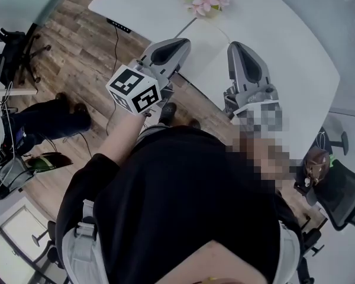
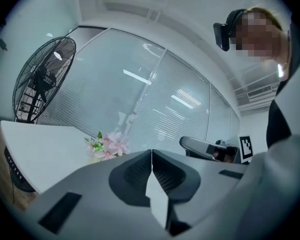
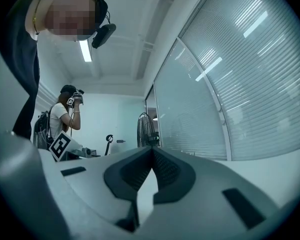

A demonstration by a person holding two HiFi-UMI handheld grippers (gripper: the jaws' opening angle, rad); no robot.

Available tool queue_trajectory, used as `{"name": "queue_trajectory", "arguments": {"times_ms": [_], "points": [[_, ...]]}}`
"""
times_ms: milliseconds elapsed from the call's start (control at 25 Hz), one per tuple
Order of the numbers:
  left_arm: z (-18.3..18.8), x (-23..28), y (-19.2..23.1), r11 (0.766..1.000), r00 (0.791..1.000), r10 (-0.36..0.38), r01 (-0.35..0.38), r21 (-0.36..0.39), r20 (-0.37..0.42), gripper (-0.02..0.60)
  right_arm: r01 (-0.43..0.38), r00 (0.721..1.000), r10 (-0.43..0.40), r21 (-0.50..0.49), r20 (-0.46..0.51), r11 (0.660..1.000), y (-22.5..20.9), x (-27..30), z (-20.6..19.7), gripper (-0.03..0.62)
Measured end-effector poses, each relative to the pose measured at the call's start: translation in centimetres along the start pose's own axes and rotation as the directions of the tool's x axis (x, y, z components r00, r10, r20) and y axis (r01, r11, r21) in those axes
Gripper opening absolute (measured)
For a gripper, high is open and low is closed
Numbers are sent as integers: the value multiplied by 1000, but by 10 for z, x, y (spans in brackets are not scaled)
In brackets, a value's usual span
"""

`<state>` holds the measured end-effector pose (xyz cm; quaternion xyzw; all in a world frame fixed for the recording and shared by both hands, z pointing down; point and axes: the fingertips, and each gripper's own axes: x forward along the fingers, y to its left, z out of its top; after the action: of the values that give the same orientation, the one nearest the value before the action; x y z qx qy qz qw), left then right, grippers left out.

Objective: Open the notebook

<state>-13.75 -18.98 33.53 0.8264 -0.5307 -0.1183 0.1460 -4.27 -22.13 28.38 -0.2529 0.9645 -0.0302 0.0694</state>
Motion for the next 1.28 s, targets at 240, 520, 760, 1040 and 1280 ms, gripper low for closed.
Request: {"name": "queue_trajectory", "arguments": {"times_ms": [240, 520, 760, 1040, 1280], "points": [[10, 4, -11, 999, 1000, 8, -8, 34, 16, 12, 4, 1000, -4, -15, 11, 1000, -8, -14, 7, 5], [10, 9, -33, 998, 1000, -23, 23, 62, -9, 12, 7, 1000, -6, -23, 26, 1000, -13, -26, 16, 5], [16, 13, -51, 995, 999, -42, 42, 96, -5, 12, 5, 999, -4, -27, 42, 1000, -18, -36, 24, 5], [18, 15, -63, 990, 999, -53, 53, 132, -3, 12, -1, 999, 2, -25, 46, 1000, -18, -40, 24, 5], [19, 15, -68, 988, 998, -56, 55, 144, 3, 12, -3, 999, 5, -24, 50, 1000, -16, -43, 25, 5]]}}
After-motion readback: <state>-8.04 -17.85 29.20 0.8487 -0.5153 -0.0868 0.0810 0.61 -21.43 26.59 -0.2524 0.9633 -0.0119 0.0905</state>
